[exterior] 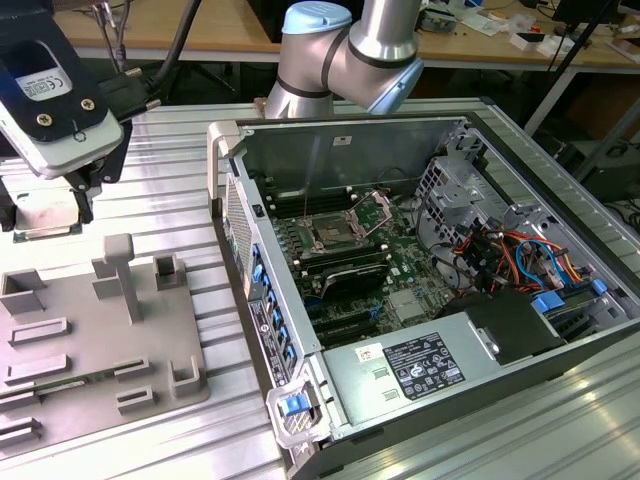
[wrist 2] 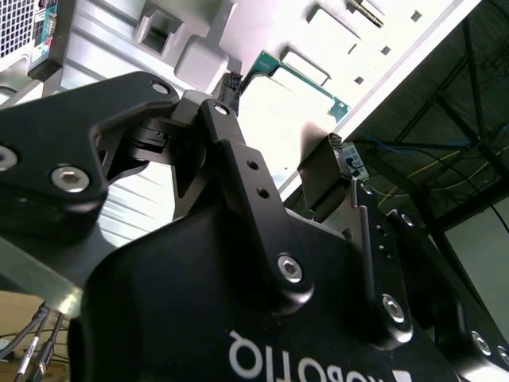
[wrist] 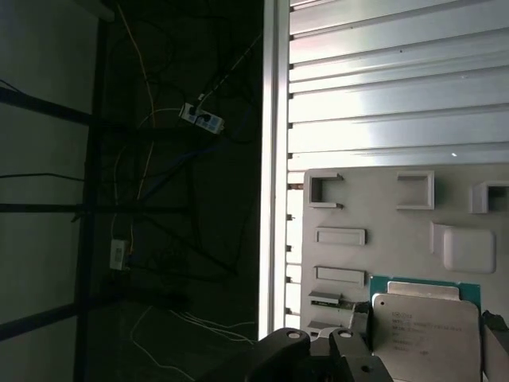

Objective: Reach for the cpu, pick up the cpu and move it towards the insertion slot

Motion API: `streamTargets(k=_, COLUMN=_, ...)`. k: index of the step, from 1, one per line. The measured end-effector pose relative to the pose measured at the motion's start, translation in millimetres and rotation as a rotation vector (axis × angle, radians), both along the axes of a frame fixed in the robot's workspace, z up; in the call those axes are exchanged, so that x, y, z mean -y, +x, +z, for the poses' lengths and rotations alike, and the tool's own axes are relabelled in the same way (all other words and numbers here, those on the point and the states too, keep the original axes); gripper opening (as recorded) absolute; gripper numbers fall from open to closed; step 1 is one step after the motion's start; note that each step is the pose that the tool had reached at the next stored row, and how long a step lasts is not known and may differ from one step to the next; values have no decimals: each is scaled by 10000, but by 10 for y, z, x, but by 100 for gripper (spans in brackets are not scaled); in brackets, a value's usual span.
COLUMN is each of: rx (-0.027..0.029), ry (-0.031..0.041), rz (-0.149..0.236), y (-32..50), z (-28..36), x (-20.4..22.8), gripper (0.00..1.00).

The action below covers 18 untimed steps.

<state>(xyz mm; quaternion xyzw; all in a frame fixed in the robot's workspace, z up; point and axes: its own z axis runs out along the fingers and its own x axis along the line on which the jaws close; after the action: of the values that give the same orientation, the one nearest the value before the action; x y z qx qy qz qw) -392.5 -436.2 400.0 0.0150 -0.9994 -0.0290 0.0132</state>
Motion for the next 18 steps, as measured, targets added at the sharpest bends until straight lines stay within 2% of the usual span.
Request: streamTargets(k=18, rx=0, ry=0, rz=0, y=62, z=0, x=0, gripper=55)
